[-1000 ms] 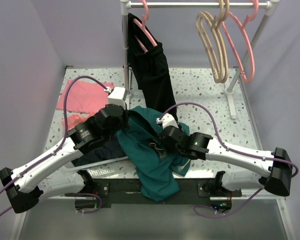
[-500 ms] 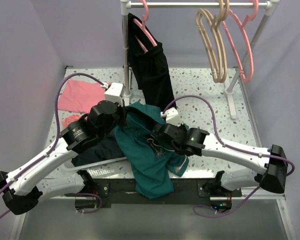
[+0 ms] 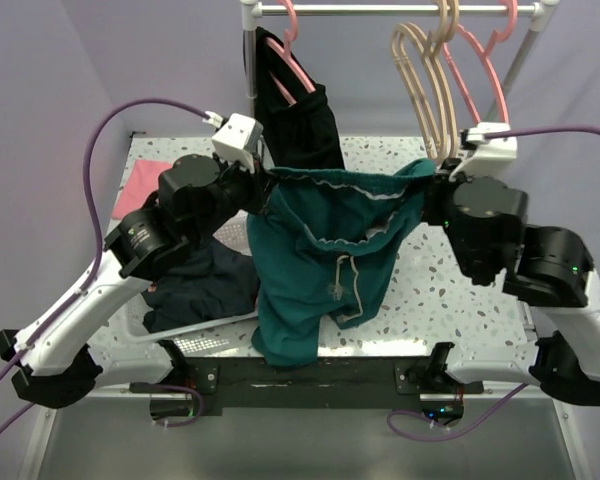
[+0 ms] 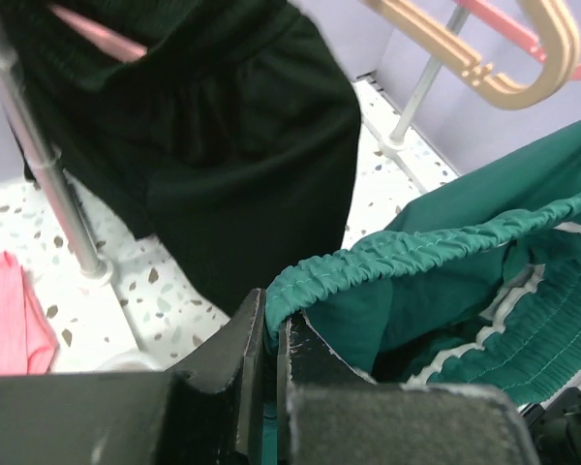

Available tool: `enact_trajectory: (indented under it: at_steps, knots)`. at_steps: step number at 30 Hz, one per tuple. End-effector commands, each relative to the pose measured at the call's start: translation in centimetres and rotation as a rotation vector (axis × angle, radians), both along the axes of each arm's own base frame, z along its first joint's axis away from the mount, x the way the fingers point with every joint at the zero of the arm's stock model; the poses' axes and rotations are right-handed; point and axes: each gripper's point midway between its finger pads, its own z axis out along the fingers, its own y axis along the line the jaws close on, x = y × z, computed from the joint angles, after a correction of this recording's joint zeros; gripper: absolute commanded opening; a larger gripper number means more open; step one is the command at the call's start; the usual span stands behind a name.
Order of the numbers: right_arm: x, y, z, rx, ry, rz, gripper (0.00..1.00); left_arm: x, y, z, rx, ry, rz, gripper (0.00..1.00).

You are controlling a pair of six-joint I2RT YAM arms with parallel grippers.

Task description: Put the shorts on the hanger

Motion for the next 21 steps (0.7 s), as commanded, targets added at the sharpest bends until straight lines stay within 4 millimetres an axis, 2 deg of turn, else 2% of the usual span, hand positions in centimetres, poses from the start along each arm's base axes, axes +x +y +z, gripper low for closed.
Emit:
enact_trajectory:
  at_steps: [1,3,4,5,6,9,10,11,12,13,14,15,17,18,20,21]
  knots:
    - [-0.2,-2.1,1.5,-0.090,-0.011,-0.053,0.00,1.4,-0.8,3.3,0.012,-0.064,-0.014,0.00]
    - [-0.3,-2.6,1.6,-0.096,-0.012,-0.069,0.00,2.6,-0.5,2.9,0.011,-0.045,-0.006,0.00]
    - [-0.4,-2.7,1.4,-0.109,-0.005,-0.074,0.00,2.8,-1.1,2.2,0.005,-0.022,-0.047,0.00]
    - [-0.4,-2.7,1.1,-0.116,-0.001,-0.079,0.00,3.9,-0.4,2.0,-0.015,-0.005,-0.028,0.00]
    - [-0.3,-2.6,0.8,-0.128,0.010,-0.083,0.00,3.9,-0.8,1.7,-0.032,0.012,-0.075,0.00]
    - [-0.2,-1.7,-1.7,-0.148,0.066,-0.073,0.00,4.8,-0.6,0.5,-0.062,0.047,-0.100,0.00]
    - [-0.2,-0.6,-4.3,-0.149,0.122,-0.044,0.00,4.4,-1.0,-0.7,-0.058,0.075,-0.129,0.00]
    - [-0.3,0.0,-5.9,-0.151,0.158,-0.024,0.00,4.3,-1.2,-1.3,-0.062,0.084,-0.141,0.00]
    - [-0.4,0.7,-7.8,-0.155,0.196,-0.004,0.00,4.1,-1.5,-4.0,-0.038,0.135,-0.160,0.00]
    - [-0.5,1.5,-11.7,-0.165,0.270,0.009,0.00,3.6,-1.4,-5.0,-0.036,0.150,-0.169,0.00]
    - [-0.6,1.8,-13.8,-0.168,0.314,0.022,0.00,3.4,-1.7,-6.0,-0.043,0.162,-0.181,0.00]
    - [-0.3,1.7,-17.1,-0.192,0.376,0.006,0.00,2.7,-2.0,-9.8,-0.015,0.233,-0.214,0.00]
    - [-0.6,1.9,-20.1,-0.156,0.455,0.028,0.00,2.0,-2.3,-12.7,-0.016,0.282,-0.240,0.00]
    - [-0.1,1.4,-22.4,-0.157,0.483,0.002,0.00,1.2,-2.1,-16.1,0.005,0.349,-0.246,0.00]
    - [-0.3,2.1,-24.3,-0.123,0.531,0.044,0.00,0.8,-2.2,-18.2,-0.017,0.382,-0.244,0.00]
    - [-0.2,2.5,-25.0,-0.112,0.543,0.055,0.00,0.0,-2.1,-20.5,-0.010,0.430,-0.252,0.00]
